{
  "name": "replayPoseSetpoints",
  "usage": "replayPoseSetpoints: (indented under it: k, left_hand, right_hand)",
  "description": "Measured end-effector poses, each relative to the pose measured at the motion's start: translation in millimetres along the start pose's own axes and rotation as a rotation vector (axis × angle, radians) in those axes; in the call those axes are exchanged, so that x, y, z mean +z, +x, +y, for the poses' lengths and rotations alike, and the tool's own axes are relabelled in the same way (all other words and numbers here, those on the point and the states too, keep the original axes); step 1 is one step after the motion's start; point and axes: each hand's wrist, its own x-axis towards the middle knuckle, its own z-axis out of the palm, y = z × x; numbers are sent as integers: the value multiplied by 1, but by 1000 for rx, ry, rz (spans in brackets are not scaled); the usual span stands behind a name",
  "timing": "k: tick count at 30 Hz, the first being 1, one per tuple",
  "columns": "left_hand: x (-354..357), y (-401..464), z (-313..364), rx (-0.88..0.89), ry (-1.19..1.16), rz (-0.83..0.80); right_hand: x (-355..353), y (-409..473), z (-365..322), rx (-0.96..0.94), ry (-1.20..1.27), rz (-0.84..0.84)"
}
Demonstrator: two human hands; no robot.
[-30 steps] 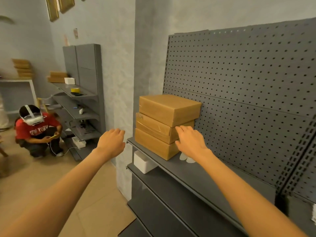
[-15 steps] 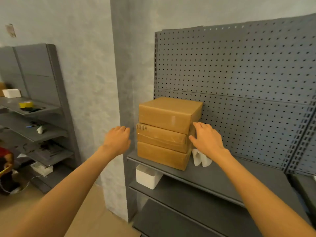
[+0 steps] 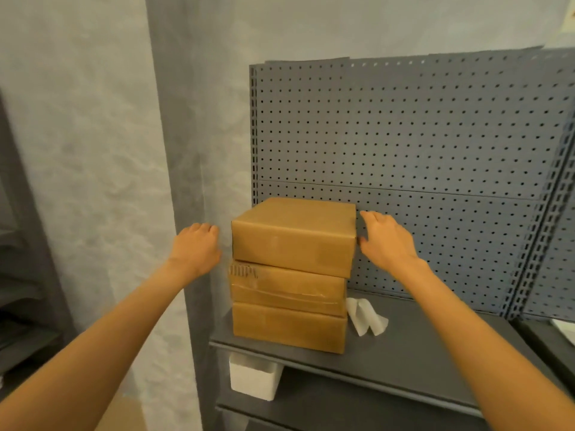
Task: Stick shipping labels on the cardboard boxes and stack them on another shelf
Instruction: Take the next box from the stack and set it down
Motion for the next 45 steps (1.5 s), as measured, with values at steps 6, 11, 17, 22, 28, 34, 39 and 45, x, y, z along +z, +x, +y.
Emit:
replayPoseSetpoints:
  k: [6,11,17,22,28,34,39,45]
  left_hand:
    - [-5,52,-6,-129,-416,71]
    - [7,80,5,-315,-1051,-176]
    - [18,93,8,-517,-1709,-663]
    - [6,87,22,-446,-1768,-757]
    - [-2,80,21,-379,-1793,-742]
    - [-5,74,22,-292,-1899,-656]
    - [-6,66,36,-160,-1967,-530]
    - [-14,45,64,32,-1956,-451]
  right_hand:
    - [6,30,-4,89,128,54]
    - [9,31,-16,394,684,18]
    - [18,28,-27,814,1224,-277]
    - [19,21,-39,866,1440,-292]
    - [7,6,-50,807,1475,-188]
    - [-6,-11,-60,748,1435,-20]
    - [-16,-36,-66,651,1285,117]
    - [-27,-80,-49,609,1234,177]
